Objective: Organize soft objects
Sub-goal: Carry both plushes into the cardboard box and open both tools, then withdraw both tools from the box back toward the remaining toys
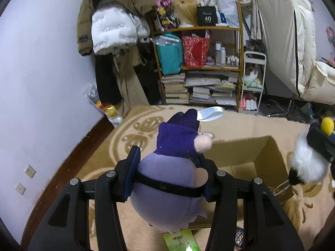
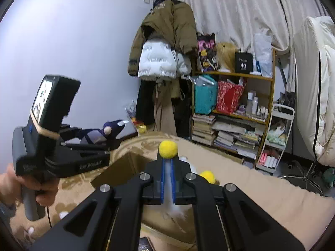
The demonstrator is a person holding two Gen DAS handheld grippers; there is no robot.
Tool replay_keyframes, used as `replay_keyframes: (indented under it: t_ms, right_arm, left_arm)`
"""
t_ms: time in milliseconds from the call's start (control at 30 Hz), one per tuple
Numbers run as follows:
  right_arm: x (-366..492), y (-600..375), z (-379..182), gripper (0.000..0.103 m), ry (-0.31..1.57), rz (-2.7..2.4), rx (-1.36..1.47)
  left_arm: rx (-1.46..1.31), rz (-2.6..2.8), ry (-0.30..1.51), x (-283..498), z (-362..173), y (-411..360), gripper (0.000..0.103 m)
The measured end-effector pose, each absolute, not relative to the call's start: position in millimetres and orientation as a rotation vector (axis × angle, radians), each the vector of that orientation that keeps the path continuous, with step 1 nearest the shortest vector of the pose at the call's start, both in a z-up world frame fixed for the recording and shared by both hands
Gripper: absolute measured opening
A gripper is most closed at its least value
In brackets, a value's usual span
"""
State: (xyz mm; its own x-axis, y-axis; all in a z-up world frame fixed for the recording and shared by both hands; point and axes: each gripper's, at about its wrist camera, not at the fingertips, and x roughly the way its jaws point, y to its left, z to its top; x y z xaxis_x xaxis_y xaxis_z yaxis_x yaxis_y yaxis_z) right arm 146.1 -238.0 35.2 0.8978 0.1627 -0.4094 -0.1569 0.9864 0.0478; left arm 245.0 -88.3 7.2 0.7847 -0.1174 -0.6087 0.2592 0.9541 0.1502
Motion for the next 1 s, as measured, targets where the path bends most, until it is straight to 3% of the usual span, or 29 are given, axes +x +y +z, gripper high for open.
replay_keyframes:
  t_ms: [533, 600, 633, 767, 867, 933, 1000]
  right_arm:
    - [177.7, -249.0, -42.6, 0.007, 0.708, 0.161, 0.046]
    - [177.9, -251.5, -46.3, 0.009, 0.718, 0.153, 0.053]
    - [177.4, -252.4, -46.5, 0.009, 0.719, 0.152, 0.06]
    - [175.6, -255.9, -45.3, 0.014, 0.725, 0.149, 0.07]
    - [169.2, -254.6, -39.6, 0.032, 0.718, 0.14, 0.058]
    - [165.3, -256.4, -35.7, 0.056, 0.714, 0.137, 0.066]
    - [162.8, -259.2, -32.0, 0.066, 0.714, 0.139, 0.078]
  left_arm:
    - [0.227, -0.246, 0.82, 265.1, -60.1, -102.6, 0.055]
    - [0.217, -0.246, 0.818, 263.4, -59.3, -102.2, 0.078]
    - [0.215, -0.242, 0.813, 262.3, -58.0, -101.6, 0.083]
    - [0.207, -0.221, 0.791, 257.8, -50.6, -94.0, 0.087]
    - [0.175, -0.214, 0.802, 255.9, -47.4, -84.9, 0.097]
    - [0.161, -0.196, 0.797, 251.2, -44.8, -77.0, 0.097]
    - [0.152, -0.182, 0.798, 248.1, -42.4, -70.5, 0.098]
